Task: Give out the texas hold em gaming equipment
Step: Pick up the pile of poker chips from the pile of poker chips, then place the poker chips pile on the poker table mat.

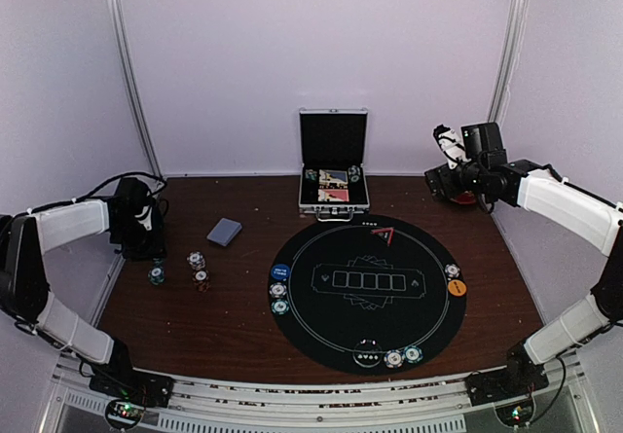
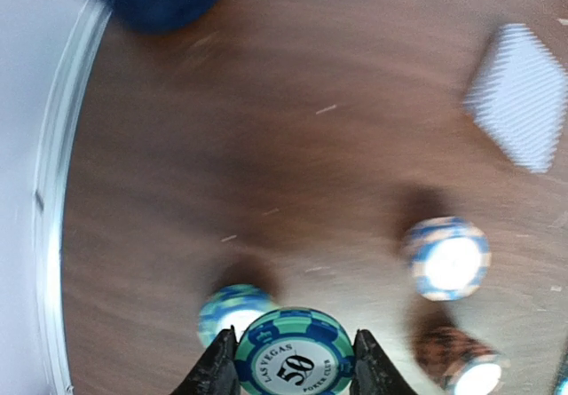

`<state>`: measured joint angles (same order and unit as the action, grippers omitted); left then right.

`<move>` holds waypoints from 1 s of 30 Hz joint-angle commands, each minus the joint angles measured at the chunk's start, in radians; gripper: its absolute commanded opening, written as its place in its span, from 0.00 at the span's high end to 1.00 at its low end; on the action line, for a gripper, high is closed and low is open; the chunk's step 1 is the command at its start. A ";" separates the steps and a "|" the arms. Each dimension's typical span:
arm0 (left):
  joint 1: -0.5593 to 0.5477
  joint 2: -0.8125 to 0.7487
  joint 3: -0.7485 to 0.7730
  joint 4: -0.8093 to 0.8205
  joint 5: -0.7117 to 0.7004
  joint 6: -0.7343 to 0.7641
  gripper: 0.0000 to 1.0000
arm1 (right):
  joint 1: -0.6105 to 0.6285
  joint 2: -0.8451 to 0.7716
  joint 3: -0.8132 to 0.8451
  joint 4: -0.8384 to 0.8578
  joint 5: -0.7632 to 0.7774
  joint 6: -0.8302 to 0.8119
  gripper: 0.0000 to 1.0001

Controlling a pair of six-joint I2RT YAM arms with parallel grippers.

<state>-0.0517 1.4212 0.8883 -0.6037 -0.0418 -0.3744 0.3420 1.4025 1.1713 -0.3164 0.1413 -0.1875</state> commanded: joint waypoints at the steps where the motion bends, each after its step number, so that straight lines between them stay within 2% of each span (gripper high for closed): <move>1: -0.138 0.007 0.111 0.014 0.009 -0.048 0.73 | 0.006 -0.027 -0.009 0.030 0.038 0.000 0.00; 9: -0.462 0.220 0.322 0.013 -0.052 -0.147 0.73 | 0.006 -0.023 -0.010 0.032 0.049 0.002 0.00; 15: -0.682 0.429 0.541 0.013 -0.071 -0.173 0.73 | 0.006 -0.023 -0.013 0.034 0.053 0.002 0.00; 22: -0.844 0.669 0.797 0.013 -0.055 -0.174 0.73 | 0.006 -0.023 -0.012 0.036 0.055 0.003 0.00; 30: -0.934 0.910 1.058 -0.008 -0.009 -0.171 0.73 | 0.006 -0.019 -0.014 0.038 0.059 0.000 0.00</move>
<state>-0.9646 2.2593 1.8469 -0.6010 -0.0719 -0.5377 0.3424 1.4025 1.1709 -0.2947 0.1822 -0.1871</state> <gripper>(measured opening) 0.384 0.999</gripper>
